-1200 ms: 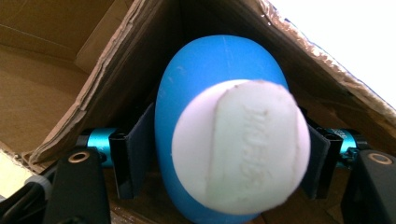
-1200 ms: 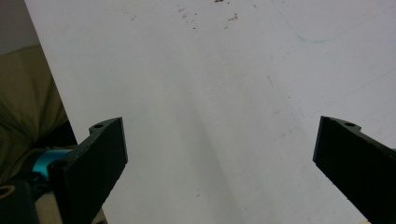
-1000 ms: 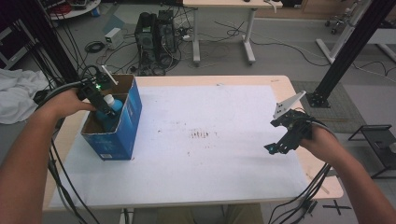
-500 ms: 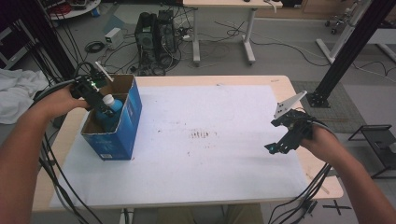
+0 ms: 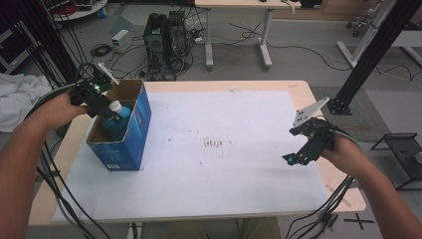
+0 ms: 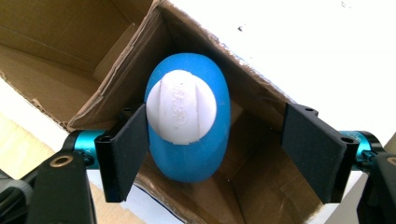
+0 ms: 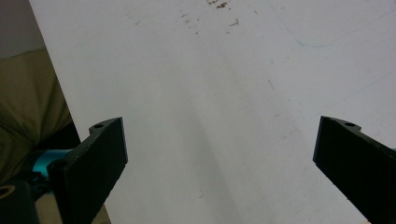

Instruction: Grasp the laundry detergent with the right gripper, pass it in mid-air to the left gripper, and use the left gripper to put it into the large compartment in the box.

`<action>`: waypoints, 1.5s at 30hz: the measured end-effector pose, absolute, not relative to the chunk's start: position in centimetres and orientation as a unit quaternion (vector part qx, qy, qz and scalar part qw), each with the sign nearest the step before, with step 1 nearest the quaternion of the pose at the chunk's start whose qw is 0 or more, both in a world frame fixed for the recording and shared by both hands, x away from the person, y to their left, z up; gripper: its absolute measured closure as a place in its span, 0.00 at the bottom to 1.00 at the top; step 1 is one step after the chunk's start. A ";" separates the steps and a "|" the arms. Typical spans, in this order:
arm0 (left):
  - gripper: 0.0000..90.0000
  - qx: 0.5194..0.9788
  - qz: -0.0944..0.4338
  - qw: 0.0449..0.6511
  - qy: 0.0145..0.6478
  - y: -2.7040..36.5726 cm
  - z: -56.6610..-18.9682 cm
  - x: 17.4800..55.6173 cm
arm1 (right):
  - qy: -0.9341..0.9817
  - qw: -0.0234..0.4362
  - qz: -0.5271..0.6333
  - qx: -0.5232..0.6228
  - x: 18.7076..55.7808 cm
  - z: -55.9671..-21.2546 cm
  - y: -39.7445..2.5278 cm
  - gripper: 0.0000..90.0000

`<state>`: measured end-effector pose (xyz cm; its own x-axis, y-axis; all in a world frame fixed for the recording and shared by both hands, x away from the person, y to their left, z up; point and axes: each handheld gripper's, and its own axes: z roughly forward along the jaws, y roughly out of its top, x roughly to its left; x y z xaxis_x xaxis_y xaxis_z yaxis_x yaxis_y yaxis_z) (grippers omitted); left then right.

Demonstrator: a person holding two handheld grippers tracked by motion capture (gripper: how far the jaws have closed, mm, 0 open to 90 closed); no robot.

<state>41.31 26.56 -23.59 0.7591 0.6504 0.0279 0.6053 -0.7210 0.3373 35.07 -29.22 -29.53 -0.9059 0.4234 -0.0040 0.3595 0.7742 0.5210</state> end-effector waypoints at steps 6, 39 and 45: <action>0.18 0.924 0.074 0.165 0.337 25.9 -22.7 40.8 | 0.938 0.060 0.268 0.211 34.9 -29.4 -29.3 0.02; 0.18 0.959 0.098 0.145 0.222 15.4 -17.6 39.8 | 0.937 0.063 0.276 0.207 34.1 -28.3 -29.7 0.02; 0.18 0.961 0.094 0.155 0.211 13.2 -18.0 40.3 | 0.937 0.064 0.276 0.207 34.4 -28.3 -29.7 0.02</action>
<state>40.25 13.22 -17.98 0.8938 0.4335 0.1149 0.3755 -0.8635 0.3368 34.40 -29.71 -28.32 -0.9064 0.4223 -0.0059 0.3518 0.7627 0.5427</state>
